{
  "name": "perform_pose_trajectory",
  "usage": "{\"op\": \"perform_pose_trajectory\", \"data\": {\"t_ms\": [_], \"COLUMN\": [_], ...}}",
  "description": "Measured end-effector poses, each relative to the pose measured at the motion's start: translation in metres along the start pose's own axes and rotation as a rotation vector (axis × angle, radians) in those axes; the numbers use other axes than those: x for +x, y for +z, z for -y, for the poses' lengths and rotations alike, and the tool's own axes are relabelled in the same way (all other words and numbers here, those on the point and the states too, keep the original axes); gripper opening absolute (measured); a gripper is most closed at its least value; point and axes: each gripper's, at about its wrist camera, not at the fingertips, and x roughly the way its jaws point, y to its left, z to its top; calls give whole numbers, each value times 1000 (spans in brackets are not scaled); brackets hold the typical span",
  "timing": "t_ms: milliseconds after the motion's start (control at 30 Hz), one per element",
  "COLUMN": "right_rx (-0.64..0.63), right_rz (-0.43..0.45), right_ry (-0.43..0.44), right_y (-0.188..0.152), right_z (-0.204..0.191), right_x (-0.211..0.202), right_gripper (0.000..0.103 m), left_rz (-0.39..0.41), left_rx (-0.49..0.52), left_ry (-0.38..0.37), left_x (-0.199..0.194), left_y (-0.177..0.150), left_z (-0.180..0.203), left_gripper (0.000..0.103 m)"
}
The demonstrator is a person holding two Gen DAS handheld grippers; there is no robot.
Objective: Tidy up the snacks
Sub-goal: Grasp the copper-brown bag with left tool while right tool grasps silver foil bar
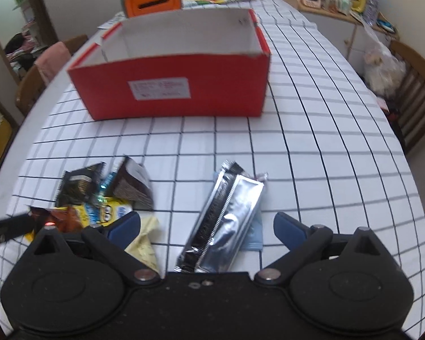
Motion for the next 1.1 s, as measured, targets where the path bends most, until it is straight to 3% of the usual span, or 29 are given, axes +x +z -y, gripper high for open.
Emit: {"op": "perform_pose_trajectory", "data": {"t_ms": [200,267,567,767,833,967,1100], "right_rx": [31,38,45,34,25,19,11], "right_rz": [-23,-30,-41,-33,-27,-11,-5], "right_ry": [-38,-51,-98,-109,-107,-98,-103], "right_y": [-4,-4,-6,-6,-6,-5,-5], "right_z": [5,5,1,-3,-4,-4,-4], "right_x": [14,19,30,32,31,28,28], "right_gripper": [95,87,76,64,61,50,48], "left_rz": [-46,-51,-47,-53,-58,-66,-70], "left_rx": [31,35,64,81,77,57,55], "left_ry": [0,-1,12,11,10,-7,-22], "left_x": [14,17,23,25,26,26,27], "left_y": [-14,-17,-25,-26,-26,-26,-26], "left_z": [13,16,29,33,33,31,32], "left_gripper": [97,97,96,73,61,50,40]}}
